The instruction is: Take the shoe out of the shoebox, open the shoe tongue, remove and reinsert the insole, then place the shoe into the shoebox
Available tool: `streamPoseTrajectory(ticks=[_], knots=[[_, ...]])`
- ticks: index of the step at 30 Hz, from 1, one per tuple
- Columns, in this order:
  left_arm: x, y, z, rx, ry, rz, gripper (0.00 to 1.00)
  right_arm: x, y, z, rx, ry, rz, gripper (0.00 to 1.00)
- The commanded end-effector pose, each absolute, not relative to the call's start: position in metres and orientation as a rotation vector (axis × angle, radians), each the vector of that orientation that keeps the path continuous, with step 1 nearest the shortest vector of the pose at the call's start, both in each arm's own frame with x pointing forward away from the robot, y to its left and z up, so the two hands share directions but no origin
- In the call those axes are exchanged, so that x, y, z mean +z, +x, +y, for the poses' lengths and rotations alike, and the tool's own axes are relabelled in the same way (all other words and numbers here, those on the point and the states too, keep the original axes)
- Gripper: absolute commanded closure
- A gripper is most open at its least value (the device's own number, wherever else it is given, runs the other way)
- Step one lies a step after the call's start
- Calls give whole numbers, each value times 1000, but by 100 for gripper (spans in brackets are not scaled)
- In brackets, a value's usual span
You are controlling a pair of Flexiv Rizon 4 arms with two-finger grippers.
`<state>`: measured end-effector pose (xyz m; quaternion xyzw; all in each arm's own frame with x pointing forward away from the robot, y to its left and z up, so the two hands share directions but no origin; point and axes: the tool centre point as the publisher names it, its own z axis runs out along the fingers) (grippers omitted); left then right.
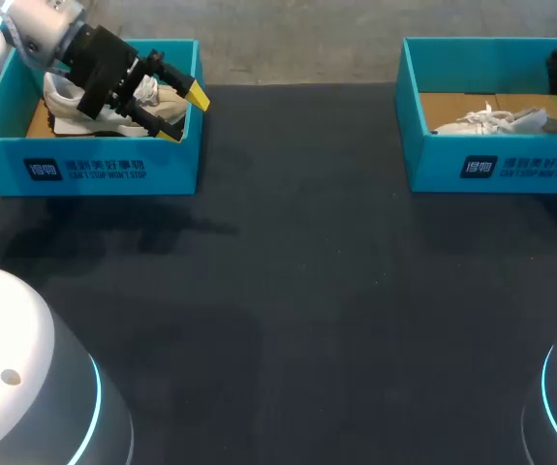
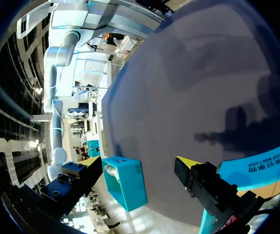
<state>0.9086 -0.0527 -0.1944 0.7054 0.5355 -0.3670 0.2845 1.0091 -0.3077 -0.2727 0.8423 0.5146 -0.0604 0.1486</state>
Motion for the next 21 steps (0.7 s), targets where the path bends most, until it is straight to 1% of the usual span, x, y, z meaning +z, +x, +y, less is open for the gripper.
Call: streamPoseTrajectory(ticks=[1, 10, 21], knots=[[-194, 908, -53, -978, 1889, 1434, 0, -254, 988, -301, -51, 2388, 1531, 0], [-194, 908, -53, -978, 1889, 1434, 0, -224, 966, -268, 152, 2378, 1681, 0], [-194, 908, -53, -978, 1889, 1434, 0, -208, 934, -237, 175, 2325, 1760, 0]])
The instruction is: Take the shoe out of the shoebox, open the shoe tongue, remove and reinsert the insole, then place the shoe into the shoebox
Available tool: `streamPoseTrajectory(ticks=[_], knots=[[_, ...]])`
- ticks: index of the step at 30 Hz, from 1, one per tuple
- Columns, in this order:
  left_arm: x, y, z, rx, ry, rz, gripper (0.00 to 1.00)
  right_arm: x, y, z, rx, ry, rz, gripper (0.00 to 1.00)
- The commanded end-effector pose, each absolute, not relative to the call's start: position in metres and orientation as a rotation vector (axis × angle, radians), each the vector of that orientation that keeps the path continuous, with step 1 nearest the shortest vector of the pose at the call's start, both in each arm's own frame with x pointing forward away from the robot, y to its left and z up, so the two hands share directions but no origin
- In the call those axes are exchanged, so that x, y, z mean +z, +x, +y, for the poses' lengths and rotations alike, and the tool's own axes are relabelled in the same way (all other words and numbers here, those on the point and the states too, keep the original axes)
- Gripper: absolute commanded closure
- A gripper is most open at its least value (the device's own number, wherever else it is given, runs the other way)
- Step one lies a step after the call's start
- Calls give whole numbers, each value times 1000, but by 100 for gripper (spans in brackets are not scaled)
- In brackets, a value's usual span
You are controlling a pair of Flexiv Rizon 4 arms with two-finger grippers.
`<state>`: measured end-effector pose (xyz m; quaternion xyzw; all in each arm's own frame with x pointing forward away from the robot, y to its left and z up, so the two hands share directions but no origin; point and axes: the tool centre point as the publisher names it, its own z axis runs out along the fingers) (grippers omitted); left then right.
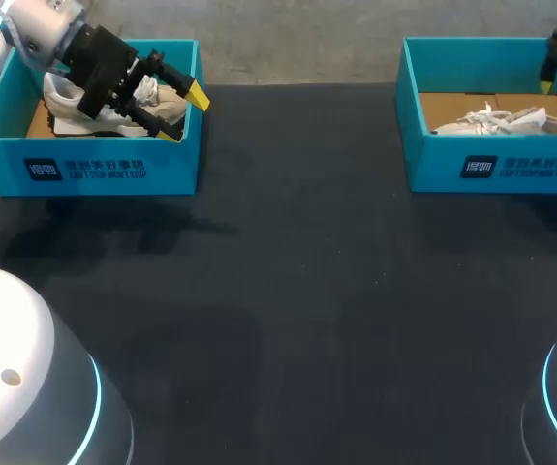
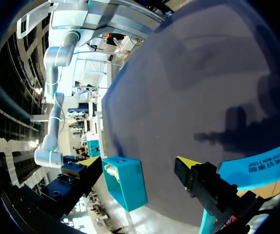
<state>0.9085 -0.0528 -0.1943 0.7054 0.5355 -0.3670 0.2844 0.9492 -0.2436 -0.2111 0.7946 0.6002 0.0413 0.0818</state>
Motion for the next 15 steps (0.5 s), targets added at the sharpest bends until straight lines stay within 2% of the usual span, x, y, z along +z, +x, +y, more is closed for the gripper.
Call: streamPoseTrajectory(ticks=[1, 15], knots=[[-194, 908, -53, -978, 1889, 1434, 0, -208, 932, -236, 169, 2329, 1757, 0], [-194, 908, -53, -978, 1889, 1434, 0, -208, 931, -235, 169, 2334, 1752, 0]])
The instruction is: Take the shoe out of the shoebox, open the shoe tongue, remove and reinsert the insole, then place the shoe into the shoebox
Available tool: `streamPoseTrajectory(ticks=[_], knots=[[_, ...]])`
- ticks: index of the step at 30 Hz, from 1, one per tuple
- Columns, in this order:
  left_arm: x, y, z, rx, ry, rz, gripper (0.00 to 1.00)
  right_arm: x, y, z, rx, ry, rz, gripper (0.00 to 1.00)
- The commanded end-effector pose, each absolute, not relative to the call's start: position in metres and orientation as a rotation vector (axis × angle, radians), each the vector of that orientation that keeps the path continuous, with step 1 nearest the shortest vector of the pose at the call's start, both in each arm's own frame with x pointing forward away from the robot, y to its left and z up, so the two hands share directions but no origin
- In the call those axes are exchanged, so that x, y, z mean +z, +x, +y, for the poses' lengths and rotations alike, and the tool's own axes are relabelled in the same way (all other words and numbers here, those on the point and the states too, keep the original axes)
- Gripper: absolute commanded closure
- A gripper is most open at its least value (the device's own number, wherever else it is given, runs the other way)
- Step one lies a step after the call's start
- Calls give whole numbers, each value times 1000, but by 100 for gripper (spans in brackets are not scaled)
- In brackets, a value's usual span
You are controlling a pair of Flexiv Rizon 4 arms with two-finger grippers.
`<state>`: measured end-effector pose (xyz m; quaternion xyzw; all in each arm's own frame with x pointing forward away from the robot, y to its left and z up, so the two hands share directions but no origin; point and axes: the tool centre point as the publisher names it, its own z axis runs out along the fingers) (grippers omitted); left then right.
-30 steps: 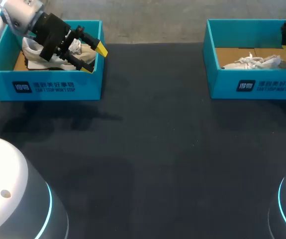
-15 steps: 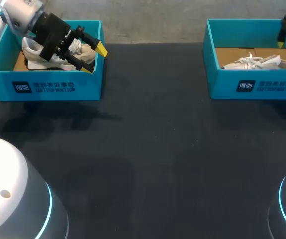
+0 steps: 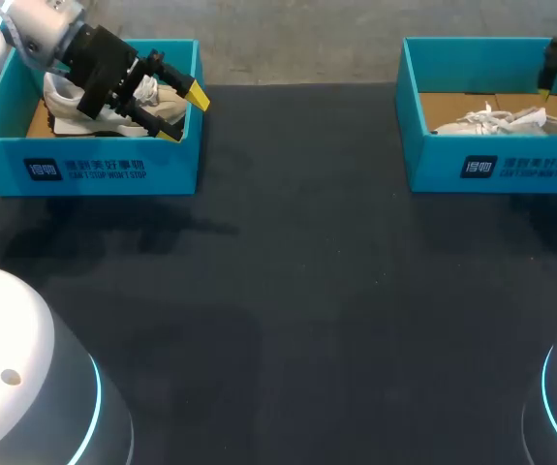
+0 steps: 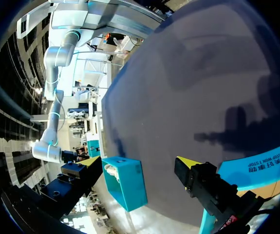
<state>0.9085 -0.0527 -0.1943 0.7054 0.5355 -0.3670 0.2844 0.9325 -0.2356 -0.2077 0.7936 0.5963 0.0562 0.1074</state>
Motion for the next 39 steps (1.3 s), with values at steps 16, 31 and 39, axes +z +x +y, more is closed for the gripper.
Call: streamPoseTrajectory(ticks=[16, 31, 39], knots=[[-194, 908, -53, -978, 1889, 1434, 0, -208, 920, -235, 150, 2242, 1855, 0], [-194, 908, -53, -978, 1889, 1434, 0, -203, 881, -225, 120, 2122, 2015, 0], [-194, 908, -53, -978, 1889, 1434, 0, -204, 859, -209, 89, 2073, 2085, 0]])
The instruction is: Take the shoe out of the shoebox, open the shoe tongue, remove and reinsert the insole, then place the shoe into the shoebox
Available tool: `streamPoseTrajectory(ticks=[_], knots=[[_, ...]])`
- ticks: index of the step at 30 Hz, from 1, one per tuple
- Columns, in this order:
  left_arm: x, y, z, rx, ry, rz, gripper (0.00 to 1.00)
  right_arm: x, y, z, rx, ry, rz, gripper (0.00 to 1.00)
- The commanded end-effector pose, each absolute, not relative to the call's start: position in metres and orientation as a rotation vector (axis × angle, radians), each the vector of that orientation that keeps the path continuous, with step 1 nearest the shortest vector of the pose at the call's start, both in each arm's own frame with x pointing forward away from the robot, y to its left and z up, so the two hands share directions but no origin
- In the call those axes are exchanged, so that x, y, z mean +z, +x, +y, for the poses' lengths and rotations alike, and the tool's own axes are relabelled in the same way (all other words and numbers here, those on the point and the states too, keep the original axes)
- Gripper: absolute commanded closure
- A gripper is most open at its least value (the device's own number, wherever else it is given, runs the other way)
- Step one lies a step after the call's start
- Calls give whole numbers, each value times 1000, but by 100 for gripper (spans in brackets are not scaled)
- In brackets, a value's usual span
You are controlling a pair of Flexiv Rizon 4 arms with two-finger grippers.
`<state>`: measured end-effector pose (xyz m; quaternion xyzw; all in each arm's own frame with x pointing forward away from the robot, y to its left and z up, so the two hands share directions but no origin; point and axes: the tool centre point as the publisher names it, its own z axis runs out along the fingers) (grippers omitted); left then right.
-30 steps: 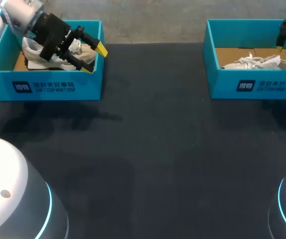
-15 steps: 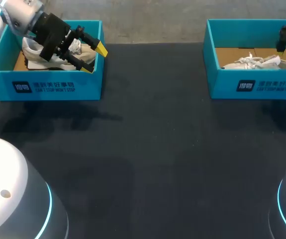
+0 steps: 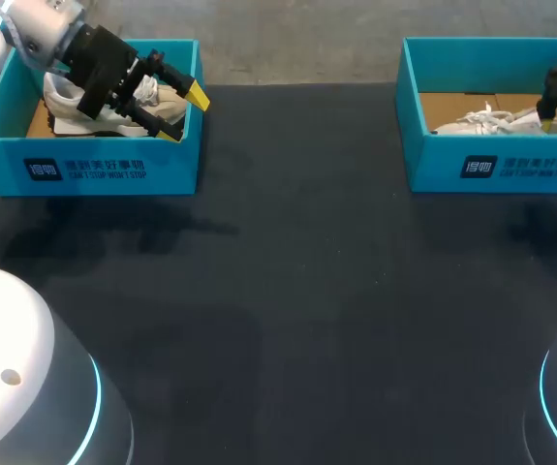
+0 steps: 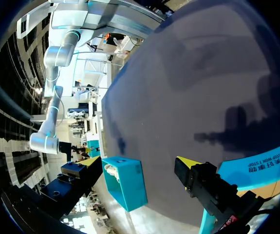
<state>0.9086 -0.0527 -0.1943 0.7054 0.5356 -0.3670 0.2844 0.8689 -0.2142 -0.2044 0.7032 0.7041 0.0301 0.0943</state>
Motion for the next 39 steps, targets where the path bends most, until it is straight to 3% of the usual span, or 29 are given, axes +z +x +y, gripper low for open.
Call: streamPoseTrajectory(ticks=[1, 19, 39], knots=[[-194, 908, -53, -978, 1889, 1434, 0, -204, 854, -206, 85, 2070, 2090, 0], [-184, 932, -35, -741, 1992, 1469, 0, -205, 851, -204, 80, 2060, 2110, 0], [-194, 1000, 67, -255, 2002, 1763, 0, -205, 851, -204, 80, 2060, 2110, 0]])
